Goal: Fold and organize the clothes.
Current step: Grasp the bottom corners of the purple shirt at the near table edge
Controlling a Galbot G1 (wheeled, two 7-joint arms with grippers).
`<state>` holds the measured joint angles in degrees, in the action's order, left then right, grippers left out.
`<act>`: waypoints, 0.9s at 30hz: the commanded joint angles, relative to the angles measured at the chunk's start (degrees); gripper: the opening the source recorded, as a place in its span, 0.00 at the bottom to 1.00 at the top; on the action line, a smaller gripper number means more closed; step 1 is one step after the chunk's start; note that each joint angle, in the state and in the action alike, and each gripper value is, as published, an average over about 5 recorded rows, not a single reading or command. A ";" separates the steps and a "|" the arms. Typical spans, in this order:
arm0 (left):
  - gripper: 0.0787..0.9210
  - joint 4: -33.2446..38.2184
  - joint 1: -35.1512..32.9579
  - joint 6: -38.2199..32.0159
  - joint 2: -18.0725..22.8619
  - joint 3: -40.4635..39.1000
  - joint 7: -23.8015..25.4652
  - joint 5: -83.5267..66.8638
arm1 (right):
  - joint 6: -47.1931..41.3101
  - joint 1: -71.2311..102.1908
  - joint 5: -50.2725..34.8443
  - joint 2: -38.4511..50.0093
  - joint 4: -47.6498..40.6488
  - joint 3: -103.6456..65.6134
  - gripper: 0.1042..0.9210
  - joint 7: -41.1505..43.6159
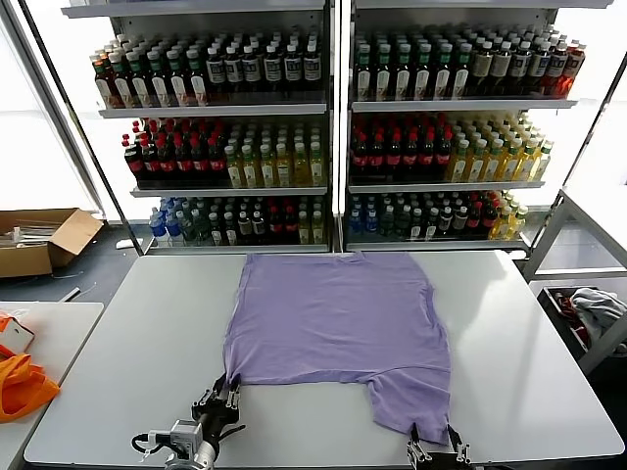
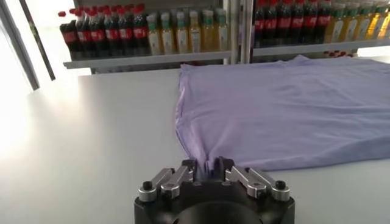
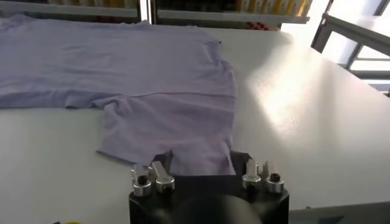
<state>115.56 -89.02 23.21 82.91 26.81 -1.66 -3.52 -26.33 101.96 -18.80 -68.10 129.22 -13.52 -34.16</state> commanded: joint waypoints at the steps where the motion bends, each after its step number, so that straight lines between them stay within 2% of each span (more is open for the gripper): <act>1: 0.05 0.71 -0.37 0.78 0.04 -0.30 0.34 -0.13 | 0.44 0.00 0.00 -0.07 -0.58 0.27 0.40 0.25; 4: 0.02 0.84 -0.51 0.70 0.14 -0.50 0.42 0.16 | 0.85 -0.18 -0.03 -0.02 -0.57 0.14 0.29 0.51; 12: 0.01 1.74 -0.42 0.38 0.61 -1.35 0.71 1.18 | 1.98 -1.09 0.96 -0.33 0.65 -1.18 0.03 1.18; 27: 0.01 -0.14 3.52 -4.90 1.64 -1.00 -1.13 -1.03 | 5.36 -7.01 3.43 -3.24 0.94 -6.13 0.00 7.53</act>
<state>116.20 -87.80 21.17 84.49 25.52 -1.78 -2.84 -22.36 97.51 -16.72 -70.52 130.02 -17.79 -29.61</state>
